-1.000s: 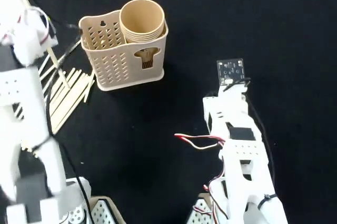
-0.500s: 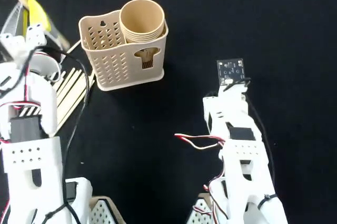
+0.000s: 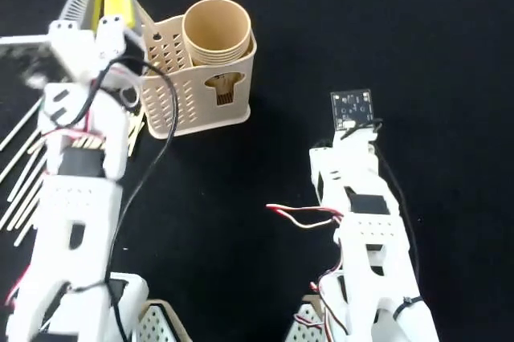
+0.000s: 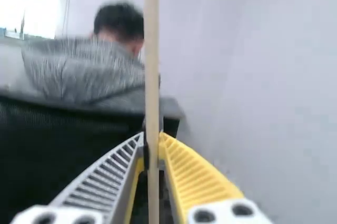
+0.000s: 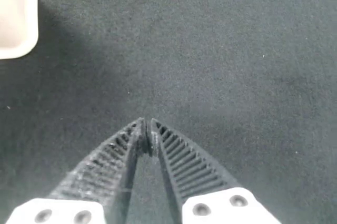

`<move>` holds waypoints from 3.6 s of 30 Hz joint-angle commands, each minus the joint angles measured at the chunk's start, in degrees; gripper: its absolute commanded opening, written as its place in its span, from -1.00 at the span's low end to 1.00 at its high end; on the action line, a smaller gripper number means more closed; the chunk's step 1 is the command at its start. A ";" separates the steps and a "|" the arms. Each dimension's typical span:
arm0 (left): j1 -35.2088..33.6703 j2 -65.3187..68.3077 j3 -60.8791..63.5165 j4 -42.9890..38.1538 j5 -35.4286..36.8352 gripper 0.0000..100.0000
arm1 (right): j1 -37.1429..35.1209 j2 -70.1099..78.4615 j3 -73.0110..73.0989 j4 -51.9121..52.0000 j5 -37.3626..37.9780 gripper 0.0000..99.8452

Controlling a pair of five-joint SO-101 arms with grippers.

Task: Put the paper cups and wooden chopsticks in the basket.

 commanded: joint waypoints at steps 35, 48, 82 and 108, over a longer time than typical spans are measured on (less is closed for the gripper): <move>-12.09 11.25 -49.19 93.45 -19.69 -0.64 | -0.26 -1.71 0.57 -1.32 2.20 -0.97; -30.64 44.48 -49.63 100.22 -46.07 -0.64 | -0.53 -1.63 0.66 -1.32 2.20 -0.97; -28.79 69.89 -50.33 89.85 -57.76 -0.94 | -0.44 -1.71 0.66 -1.32 2.20 -0.97; -26.15 -8.53 17.71 32.62 -35.87 -0.94 | -0.35 -1.63 0.66 -1.23 2.20 -0.97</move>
